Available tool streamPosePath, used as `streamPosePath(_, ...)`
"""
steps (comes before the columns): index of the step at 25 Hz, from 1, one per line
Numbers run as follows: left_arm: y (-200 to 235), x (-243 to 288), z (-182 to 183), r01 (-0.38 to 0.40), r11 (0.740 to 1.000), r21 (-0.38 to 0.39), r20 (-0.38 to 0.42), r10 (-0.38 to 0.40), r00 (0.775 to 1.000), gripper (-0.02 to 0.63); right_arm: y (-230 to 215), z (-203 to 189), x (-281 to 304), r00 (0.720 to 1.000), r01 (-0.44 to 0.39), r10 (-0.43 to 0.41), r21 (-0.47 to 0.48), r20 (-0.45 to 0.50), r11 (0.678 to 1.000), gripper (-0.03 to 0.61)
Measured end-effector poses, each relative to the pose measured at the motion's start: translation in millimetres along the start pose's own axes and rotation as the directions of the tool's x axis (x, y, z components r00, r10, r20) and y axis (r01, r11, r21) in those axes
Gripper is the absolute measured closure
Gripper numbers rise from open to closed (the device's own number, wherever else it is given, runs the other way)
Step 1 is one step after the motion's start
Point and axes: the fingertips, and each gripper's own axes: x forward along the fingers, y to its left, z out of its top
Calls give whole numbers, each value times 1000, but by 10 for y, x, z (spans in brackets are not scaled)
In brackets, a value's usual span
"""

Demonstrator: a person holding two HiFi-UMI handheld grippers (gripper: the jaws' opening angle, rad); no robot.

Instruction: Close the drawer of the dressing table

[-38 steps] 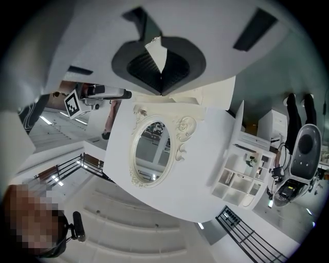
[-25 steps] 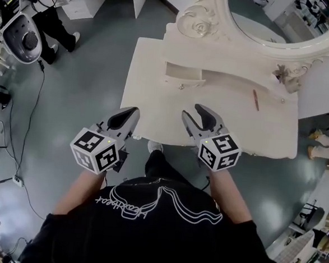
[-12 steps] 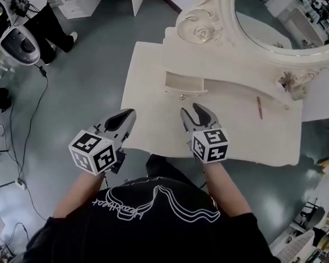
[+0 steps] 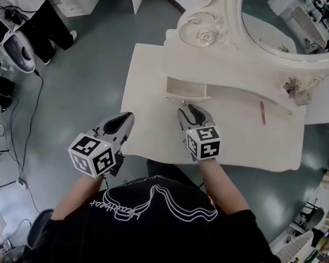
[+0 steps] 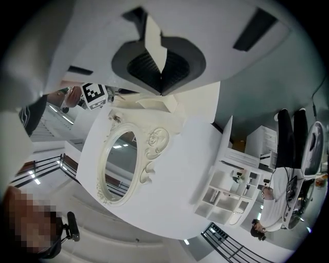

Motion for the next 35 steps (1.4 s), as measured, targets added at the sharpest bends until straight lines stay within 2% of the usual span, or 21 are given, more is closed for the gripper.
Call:
streamPosePath(7,129,10,24,-17,1000,-6,-2,17,1000,611,-14,-24,112,1000,7,-6,14,-17,1000,443)
streamPosePath(13,187,35,8,-23,1000,-13,-7,23,1000,611,-45,-39,146,1000,19,-18,33,-22,999,481)
streamPosePath(35,185,77,28,-24,999,-41,1,24,1000,611,-55,-7,137,999,7,-5,66,-34,998,482)
